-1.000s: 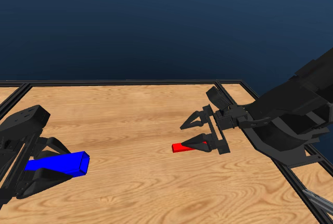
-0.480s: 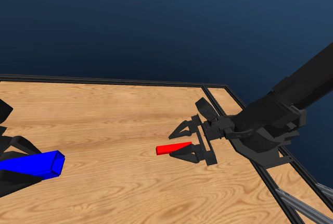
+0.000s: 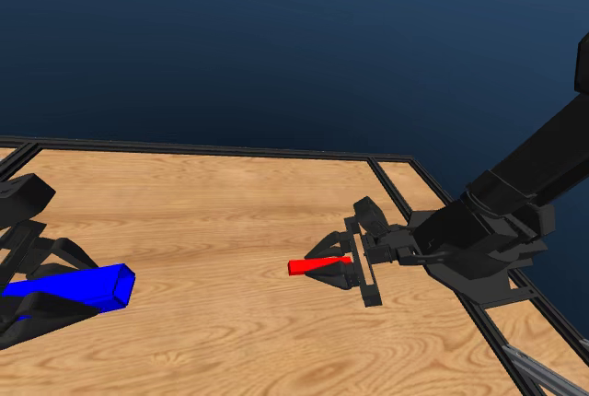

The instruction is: Insert peg into socket

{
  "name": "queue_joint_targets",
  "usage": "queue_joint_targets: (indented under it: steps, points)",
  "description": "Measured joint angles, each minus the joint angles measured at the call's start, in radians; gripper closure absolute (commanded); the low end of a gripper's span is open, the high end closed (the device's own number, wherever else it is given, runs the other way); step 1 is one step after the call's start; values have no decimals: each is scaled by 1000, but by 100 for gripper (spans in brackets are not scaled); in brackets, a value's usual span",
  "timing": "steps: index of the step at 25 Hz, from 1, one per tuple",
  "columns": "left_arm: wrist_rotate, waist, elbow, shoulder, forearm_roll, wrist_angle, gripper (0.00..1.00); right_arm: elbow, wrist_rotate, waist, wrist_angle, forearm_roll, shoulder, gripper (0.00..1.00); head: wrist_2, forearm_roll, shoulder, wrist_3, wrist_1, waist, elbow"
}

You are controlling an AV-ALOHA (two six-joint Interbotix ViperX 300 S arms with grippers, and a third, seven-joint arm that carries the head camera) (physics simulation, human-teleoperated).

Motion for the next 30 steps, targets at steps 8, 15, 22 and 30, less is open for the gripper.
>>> queue_joint_targets:
  steps: [8, 15, 22, 30]
  points:
    - [7, -37, 2, -47, -26, 2, 100, -101, -102, -3, 137, -5, -49, 100, 11, 9, -35, 41, -2, 26, 14]
    - [87, -50, -69, -76, -5, 20, 100, -302, -211, -22, 415, -54, -106, 100, 31, 24, -54, 91, -9, 70, 28]
    - [130, -75, -128, -95, 2, 50, 100, -455, -268, -41, 633, -110, -146, 100, 54, 40, -54, 145, 5, 120, 33]
    - [157, -96, -125, -92, -24, 37, 100, -612, -300, -36, 836, -190, -174, 100, 76, 51, -54, 172, 18, 153, 35]
